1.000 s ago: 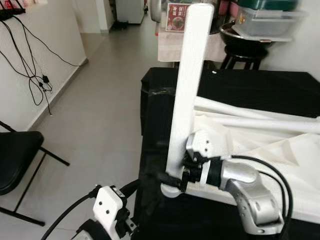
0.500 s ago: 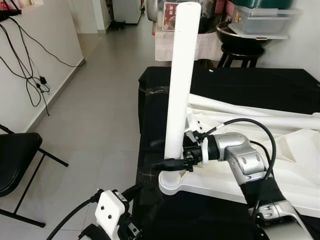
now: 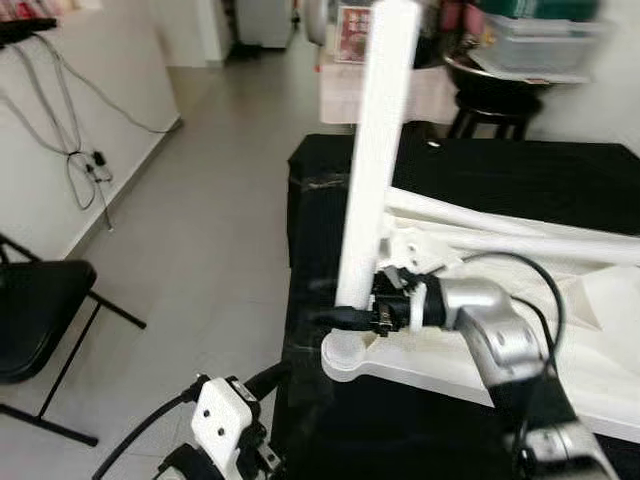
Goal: Building children table
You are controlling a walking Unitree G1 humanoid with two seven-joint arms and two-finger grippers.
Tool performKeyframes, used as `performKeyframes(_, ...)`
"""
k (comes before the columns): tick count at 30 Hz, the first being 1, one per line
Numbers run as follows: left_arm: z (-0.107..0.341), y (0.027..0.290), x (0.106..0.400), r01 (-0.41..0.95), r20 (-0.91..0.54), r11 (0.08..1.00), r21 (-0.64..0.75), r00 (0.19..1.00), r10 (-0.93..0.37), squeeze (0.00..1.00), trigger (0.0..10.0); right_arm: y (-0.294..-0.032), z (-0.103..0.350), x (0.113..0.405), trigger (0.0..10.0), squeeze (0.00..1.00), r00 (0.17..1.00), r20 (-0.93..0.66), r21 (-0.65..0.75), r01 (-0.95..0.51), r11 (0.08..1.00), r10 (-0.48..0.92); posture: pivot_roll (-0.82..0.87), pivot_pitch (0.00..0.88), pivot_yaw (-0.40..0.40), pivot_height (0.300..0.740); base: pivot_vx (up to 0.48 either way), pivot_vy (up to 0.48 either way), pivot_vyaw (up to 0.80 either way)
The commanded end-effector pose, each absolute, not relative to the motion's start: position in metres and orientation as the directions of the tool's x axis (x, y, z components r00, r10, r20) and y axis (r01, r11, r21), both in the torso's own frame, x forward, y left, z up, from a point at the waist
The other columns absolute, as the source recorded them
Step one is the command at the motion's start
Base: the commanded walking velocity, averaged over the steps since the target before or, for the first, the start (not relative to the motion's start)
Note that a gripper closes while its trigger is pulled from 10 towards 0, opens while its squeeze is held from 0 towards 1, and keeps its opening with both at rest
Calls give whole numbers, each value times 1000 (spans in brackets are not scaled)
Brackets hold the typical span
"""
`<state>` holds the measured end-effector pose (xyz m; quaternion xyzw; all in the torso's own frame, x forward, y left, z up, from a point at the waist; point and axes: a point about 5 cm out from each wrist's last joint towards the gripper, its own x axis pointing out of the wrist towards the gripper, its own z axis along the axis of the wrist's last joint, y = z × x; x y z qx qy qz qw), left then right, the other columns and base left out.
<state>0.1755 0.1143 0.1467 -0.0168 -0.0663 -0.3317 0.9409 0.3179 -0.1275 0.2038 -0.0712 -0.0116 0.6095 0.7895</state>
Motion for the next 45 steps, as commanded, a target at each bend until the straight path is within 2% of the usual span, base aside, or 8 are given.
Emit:
performKeyframes(1, 142, 115, 175, 630, 116, 776, -4, 771, -626, 0, 10000, -145, 205, 313, 0, 0, 423, -26, -117, -901, 417, 906, -19, 137, -24, 740, 0, 0, 0)
performKeyframes(17, 142, 121, 183, 606, 121, 796, 12, 789, -602, 0, 10000, -123, 147, 267, 0, 0, 907, -110, -173, -420, 891, 407, -33, 117, -22, 740, 0, 0, 0)
performKeyframes(18, 142, 122, 183, 603, 121, 797, 12, 791, -600, 0, 10000, -121, 148, 266, 10000, 0, 898, -113, -146, -439, 886, 426, -39, 115, -20, 740, 0, 0, 0)
performKeyframes(19, 141, 122, 184, 603, 121, 797, 13, 791, -600, 0, 10000, -120, 149, 266, 10000, 0, 890, -114, -130, -454, 881, 442, -39, 115, -20, 740, 0, 0, 0)
performKeyframes(22, 141, 120, 185, 615, 121, 789, 10, 782, -611, 0, 10000, -102, 161, 263, 10000, 1000, 777, -78, -55, -629, 775, 625, -36, 110, -21, 740, 0, 0, 0)
performKeyframes(34, 143, 118, 182, 613, 126, 790, 11, 783, -609, 0, 10000, -105, 211, 306, 10000, 1000, 323, -119, -259, -923, 285, 939, -3, 120, -25, 740, 0, 0, 0)
performKeyframes(35, 143, 117, 181, 613, 125, 790, 10, 783, -609, 0, 10000, -103, 214, 314, 10000, 0, 279, -141, -260, -936, 236, 950, 15, 129, -29, 740, 0, 0, 0)
performKeyframes(45, 144, 115, 173, 617, 117, 787, 10, 781, -613, 0, 10000, -94, 227, 334, 10000, 0, 92, -197, -193, -980, 53, 976, 38, 145, -33, 740, 0, 0, 0)
